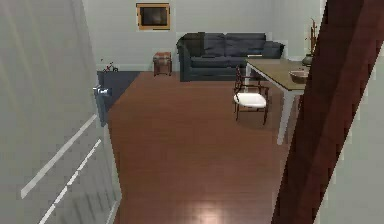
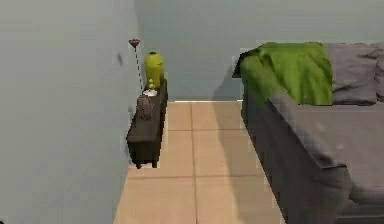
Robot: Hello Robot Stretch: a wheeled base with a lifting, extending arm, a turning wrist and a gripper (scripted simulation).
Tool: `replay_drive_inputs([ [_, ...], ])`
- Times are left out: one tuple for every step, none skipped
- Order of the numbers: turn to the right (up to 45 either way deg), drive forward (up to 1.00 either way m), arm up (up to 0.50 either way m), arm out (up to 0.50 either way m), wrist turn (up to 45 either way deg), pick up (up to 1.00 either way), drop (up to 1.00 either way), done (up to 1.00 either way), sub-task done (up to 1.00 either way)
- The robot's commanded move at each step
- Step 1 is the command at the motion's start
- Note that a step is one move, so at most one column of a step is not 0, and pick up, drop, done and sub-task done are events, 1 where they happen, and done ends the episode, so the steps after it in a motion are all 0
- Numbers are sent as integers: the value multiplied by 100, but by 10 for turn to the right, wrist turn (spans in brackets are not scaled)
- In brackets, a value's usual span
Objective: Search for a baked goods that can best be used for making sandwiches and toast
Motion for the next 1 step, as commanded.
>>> replay_drive_inputs([
  [0, 100, 0, 0, 0, 0, 0, 0, 0],
])
